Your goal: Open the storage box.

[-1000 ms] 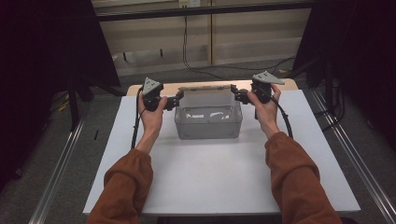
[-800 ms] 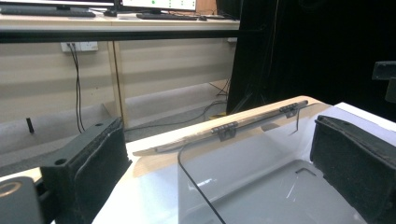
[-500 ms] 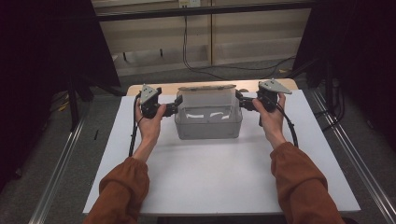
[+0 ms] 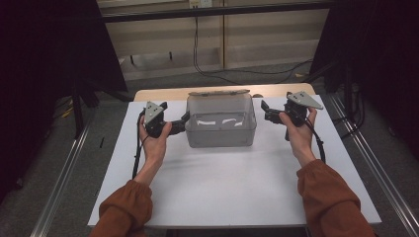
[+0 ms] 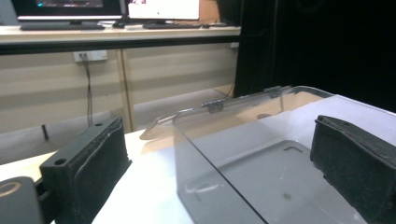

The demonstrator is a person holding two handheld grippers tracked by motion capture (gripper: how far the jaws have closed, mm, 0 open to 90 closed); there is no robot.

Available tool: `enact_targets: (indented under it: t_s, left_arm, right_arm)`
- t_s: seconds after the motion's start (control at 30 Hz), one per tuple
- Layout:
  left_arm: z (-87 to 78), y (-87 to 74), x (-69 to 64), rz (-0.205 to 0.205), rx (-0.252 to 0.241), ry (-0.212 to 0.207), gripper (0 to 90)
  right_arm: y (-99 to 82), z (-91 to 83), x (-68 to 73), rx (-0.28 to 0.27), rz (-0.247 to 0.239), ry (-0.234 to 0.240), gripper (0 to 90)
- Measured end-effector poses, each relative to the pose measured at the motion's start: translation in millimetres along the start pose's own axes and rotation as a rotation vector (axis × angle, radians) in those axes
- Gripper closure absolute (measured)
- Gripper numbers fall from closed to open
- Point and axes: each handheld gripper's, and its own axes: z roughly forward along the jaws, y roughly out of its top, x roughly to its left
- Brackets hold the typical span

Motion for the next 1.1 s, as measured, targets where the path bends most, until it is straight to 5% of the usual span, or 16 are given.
enact_targets:
  t_s: [1.1]
  left_arm:
    - [-74.3,-27.4,-17.0,-0.02,-0.029,0.032,3.3]
  right_arm:
    - [-31.2,-78.4,13.0,-0.024,-0.044,0.007,0.8]
